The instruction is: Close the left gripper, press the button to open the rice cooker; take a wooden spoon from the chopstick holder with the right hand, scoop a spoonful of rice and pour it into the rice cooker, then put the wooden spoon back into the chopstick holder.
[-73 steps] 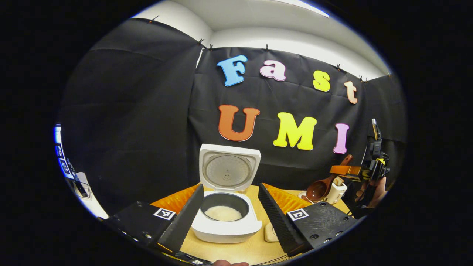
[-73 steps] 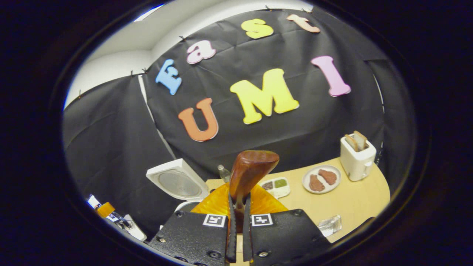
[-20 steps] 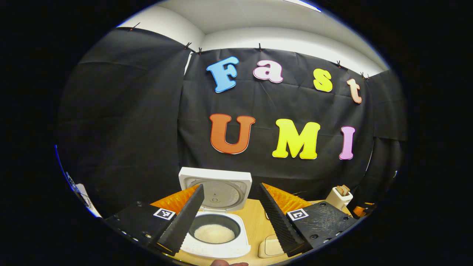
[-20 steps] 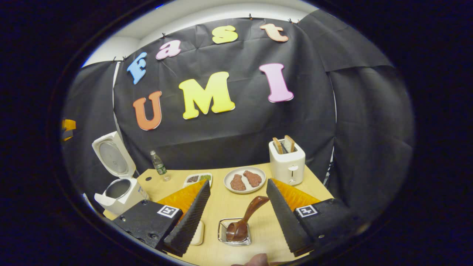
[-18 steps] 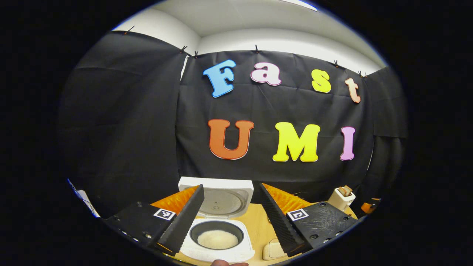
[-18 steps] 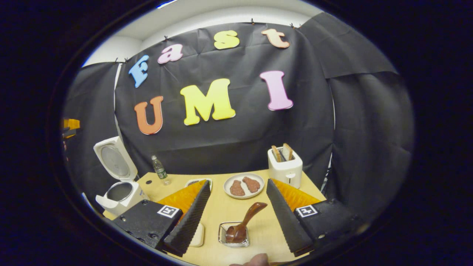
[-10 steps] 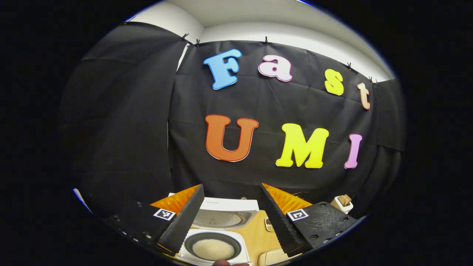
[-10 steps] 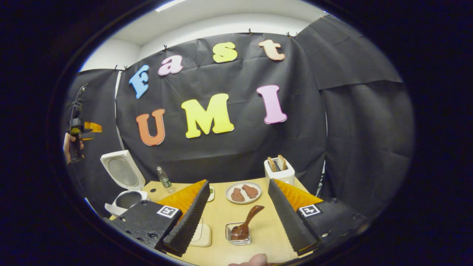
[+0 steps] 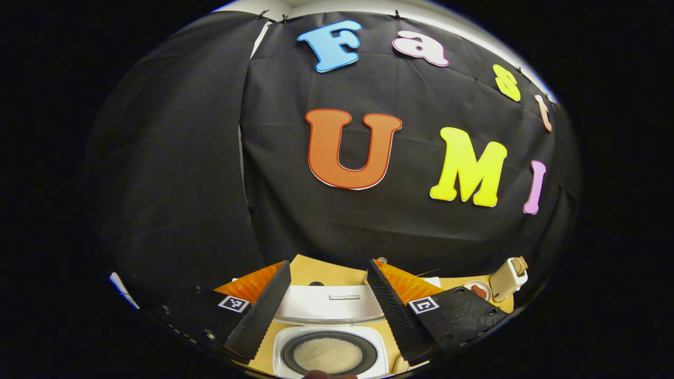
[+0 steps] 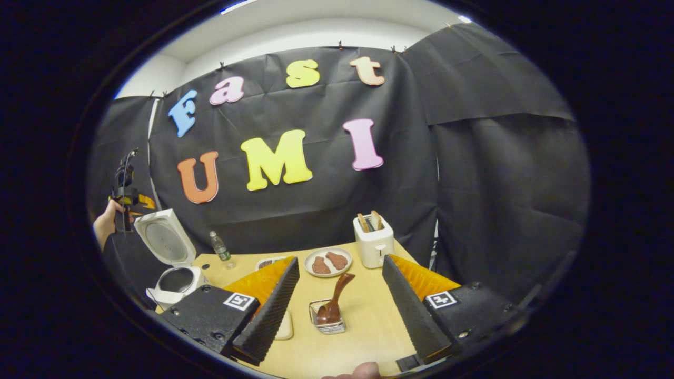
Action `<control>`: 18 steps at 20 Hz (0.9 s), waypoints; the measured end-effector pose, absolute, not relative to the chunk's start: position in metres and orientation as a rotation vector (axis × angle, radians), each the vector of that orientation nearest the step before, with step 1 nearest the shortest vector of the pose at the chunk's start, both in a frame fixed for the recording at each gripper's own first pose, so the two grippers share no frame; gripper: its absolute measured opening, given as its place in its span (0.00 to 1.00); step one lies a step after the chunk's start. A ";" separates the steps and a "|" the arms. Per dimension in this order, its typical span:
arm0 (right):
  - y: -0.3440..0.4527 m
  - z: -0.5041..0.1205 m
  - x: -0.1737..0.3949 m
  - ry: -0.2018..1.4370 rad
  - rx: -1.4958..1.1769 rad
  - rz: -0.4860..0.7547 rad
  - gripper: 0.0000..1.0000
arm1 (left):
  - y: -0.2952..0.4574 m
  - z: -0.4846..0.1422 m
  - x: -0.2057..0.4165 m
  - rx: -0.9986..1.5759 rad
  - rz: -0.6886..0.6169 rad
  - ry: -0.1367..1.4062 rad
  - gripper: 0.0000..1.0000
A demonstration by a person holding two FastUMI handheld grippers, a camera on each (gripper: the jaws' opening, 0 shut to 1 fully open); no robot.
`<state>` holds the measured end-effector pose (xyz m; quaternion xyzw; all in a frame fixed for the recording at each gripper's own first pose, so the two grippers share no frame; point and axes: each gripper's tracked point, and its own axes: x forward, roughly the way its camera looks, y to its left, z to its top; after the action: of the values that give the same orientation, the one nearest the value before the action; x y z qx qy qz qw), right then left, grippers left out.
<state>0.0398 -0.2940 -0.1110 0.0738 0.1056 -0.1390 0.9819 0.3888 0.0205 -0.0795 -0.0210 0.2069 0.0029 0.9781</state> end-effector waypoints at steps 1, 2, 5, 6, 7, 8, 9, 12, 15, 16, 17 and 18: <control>-0.291 -0.111 0.038 0.212 0.149 -0.286 0.99 | 0.018 -0.084 0.390 -0.043 -0.006 0.432 0.94; -0.287 -0.112 0.038 0.214 0.150 -0.286 0.99 | 0.018 -0.085 0.391 -0.038 -0.009 0.436 0.94; -0.275 -0.111 0.040 0.213 0.140 -0.275 1.00 | 0.017 -0.090 0.389 -0.031 -0.004 0.459 0.96; -0.272 -0.107 0.042 0.208 0.133 -0.269 1.00 | 0.017 -0.091 0.384 -0.034 -0.002 0.471 0.96; -0.269 -0.106 0.043 0.204 0.129 -0.263 0.99 | 0.016 -0.093 0.378 -0.032 -0.002 0.480 0.96; -0.264 -0.106 0.045 0.204 0.130 -0.254 0.99 | 0.015 -0.093 0.369 -0.028 0.000 0.489 0.96; -0.258 -0.110 0.047 0.207 0.134 -0.242 0.99 | 0.014 -0.096 0.359 -0.015 -0.001 0.494 0.96; -0.244 -0.127 0.049 0.255 0.167 -0.208 0.99 | 0.009 -0.110 0.319 0.015 -0.025 0.535 0.96; -0.231 -0.135 0.047 0.279 0.157 -0.170 0.99 | -0.005 -0.137 0.273 -0.077 -0.066 0.628 0.96; -0.226 -0.137 0.048 0.287 0.143 -0.158 1.00 | -0.007 -0.152 0.257 -0.097 -0.068 0.666 0.96; -0.223 -0.138 0.046 0.291 0.132 -0.150 1.00 | -0.007 -0.166 0.240 -0.109 -0.071 0.699 0.96; -0.221 -0.139 0.046 0.299 0.125 -0.141 1.00 | -0.007 -0.181 0.227 -0.115 -0.072 0.721 0.96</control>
<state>0.0460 -0.2208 -0.1394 0.0621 0.1485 -0.0701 0.9845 0.2270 -0.0074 -0.1806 -0.0562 0.3523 -0.0354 0.9335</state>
